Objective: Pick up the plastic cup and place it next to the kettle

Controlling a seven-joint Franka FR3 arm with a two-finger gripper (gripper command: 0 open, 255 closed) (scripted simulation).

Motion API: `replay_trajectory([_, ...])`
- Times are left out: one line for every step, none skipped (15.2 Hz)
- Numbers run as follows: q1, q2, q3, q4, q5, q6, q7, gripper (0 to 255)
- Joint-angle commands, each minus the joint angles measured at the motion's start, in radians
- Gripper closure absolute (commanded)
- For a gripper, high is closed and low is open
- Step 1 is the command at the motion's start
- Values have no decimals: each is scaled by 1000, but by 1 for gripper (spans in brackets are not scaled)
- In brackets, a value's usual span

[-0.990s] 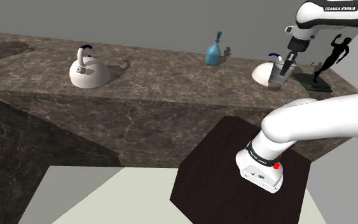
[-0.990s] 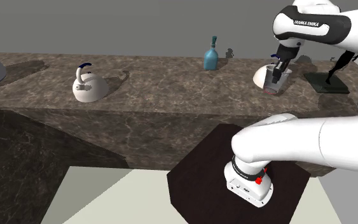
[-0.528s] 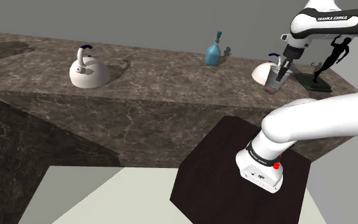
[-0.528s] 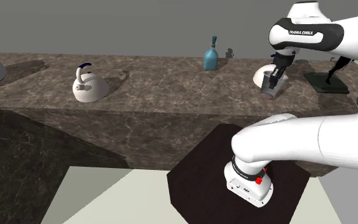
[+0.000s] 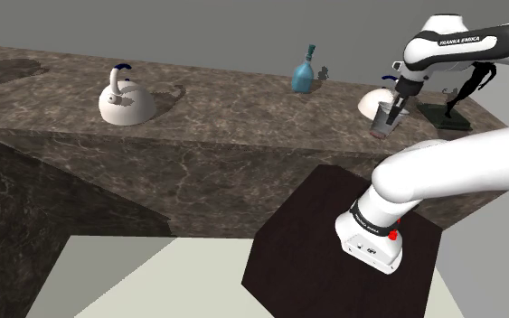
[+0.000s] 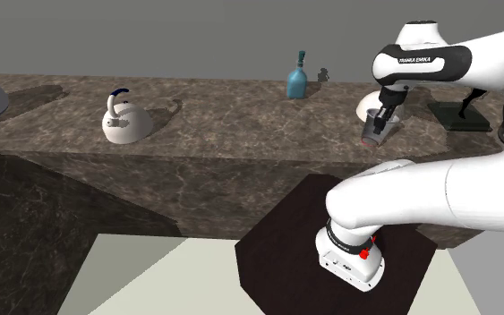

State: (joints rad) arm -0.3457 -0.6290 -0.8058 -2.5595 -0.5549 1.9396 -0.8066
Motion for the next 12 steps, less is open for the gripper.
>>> replay_trajectory([3, 14, -15, -16, -7, 31, 2, 255])
replay_trajectory([5, 21, -24, -24, -10, 47, 3, 255])
replay_trajectory([7, 29, -32, -32, -14, 63, 4, 255])
replay_trajectory([9, 38, -41, -39, -17, 80, 5, 255])
replay_trajectory([10, 42, -45, -43, -19, 87, 5, 255])
replay_trajectory([10, 42, -45, -43, -19, 87, 5, 255])
replay_trajectory([10, 42, -45, -43, -19, 87, 5, 255])
replay_trajectory([10, 42, -45, -43, -19, 87, 5, 255])
replay_trajectory([10, 42, -45, -43, -19, 87, 5, 255])
replay_trajectory([10, 42, -45, -43, -19, 87, 5, 255])
replay_trajectory([10, 42, -45, -43, -19, 87, 5, 255])
replay_trajectory([10, 42, -45, -43, -19, 87, 5, 255])
